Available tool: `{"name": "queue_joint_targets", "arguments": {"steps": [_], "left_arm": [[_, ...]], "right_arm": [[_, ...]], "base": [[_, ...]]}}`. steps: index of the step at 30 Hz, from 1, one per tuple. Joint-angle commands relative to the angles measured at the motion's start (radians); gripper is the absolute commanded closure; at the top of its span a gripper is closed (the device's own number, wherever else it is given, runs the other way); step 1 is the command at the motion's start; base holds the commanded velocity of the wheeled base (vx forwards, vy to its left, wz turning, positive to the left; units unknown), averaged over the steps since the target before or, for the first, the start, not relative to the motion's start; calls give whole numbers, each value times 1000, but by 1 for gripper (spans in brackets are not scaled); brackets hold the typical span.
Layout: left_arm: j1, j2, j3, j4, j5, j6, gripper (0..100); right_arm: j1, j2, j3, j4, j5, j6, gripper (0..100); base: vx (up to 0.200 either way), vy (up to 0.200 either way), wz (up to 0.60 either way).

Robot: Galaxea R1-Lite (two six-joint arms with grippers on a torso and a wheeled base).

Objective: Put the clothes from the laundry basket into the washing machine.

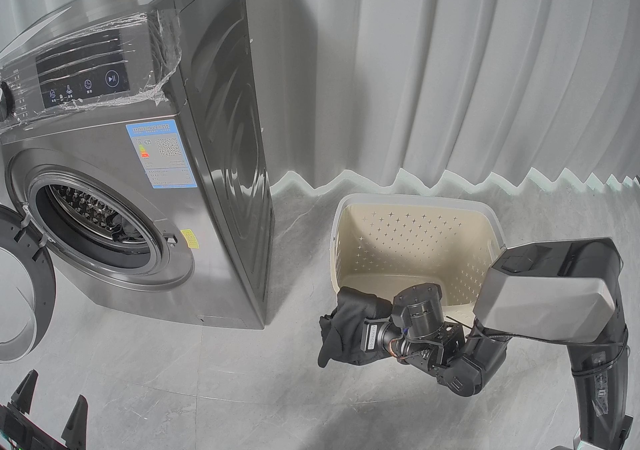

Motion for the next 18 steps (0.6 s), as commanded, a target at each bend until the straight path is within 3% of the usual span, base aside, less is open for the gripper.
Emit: {"name": "queue_joint_targets", "arguments": {"steps": [1,6,18], "left_arm": [[0,-15,13,0,0,-1,0],[0,-15,13,0,1,-1,0],[0,-15,13,0,1,-1,0]], "right_arm": [[22,-94,53,0,0,-2,100],[37,-193,94,14,0,-11,100],[26,-155,145,30,0,-36,100]], "base": [[0,0,0],[0,0,0],[0,0,0]]}}
